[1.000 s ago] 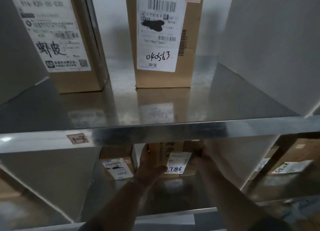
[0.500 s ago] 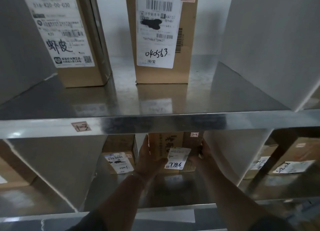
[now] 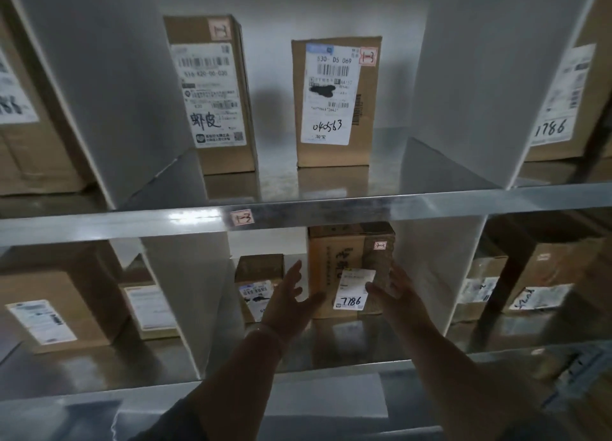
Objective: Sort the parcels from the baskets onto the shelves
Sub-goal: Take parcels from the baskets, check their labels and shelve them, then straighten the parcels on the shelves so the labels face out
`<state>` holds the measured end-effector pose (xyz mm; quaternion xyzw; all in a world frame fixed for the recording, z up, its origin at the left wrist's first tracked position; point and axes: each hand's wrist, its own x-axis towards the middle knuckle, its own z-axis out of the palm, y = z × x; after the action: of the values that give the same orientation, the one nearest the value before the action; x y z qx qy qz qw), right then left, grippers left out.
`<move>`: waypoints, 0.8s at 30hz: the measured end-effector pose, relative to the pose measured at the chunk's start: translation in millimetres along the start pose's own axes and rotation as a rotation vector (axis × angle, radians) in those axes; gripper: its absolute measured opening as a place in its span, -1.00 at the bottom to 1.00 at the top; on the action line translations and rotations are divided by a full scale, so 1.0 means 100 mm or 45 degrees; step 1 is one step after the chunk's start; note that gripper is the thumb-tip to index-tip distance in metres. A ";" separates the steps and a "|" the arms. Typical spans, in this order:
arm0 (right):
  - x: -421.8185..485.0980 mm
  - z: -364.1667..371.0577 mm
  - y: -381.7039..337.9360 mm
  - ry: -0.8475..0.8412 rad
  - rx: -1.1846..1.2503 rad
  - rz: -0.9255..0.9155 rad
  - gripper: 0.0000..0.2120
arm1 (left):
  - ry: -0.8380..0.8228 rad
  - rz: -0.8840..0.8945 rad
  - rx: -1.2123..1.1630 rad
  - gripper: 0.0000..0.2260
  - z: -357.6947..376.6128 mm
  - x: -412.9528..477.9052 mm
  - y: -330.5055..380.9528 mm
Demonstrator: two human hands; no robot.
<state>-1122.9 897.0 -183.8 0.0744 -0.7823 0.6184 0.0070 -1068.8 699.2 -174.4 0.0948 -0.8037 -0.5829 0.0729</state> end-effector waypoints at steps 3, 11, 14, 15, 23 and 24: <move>-0.28 0.15 -0.22 0.042 -0.032 -0.002 -0.69 | 0.017 0.054 -0.022 -0.24 -0.20 -0.28 0.05; -1.37 1.14 -1.16 -0.188 -0.027 -0.128 -0.37 | 0.150 0.223 0.096 -0.51 -1.47 -1.35 0.30; -1.71 1.59 -1.57 -0.299 -0.065 -0.194 -0.37 | 0.223 0.246 0.105 -0.51 -2.09 -1.75 0.41; -1.81 1.74 -1.74 -0.333 -0.040 -0.208 -0.38 | 0.241 0.245 0.071 -0.54 -2.30 -1.86 0.47; -2.17 2.47 -3.09 -0.488 -0.006 -0.484 -0.35 | 0.426 0.255 0.221 -0.36 -3.82 -2.41 1.20; -2.17 2.53 -3.27 -0.490 -0.021 -0.534 -0.36 | 0.443 0.266 0.231 -0.34 -3.99 -2.46 1.31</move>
<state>-847.2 602.2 50.2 0.3507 -0.7417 0.5716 -0.0133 -747.9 428.4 72.1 0.1161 -0.8335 -0.4725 0.2617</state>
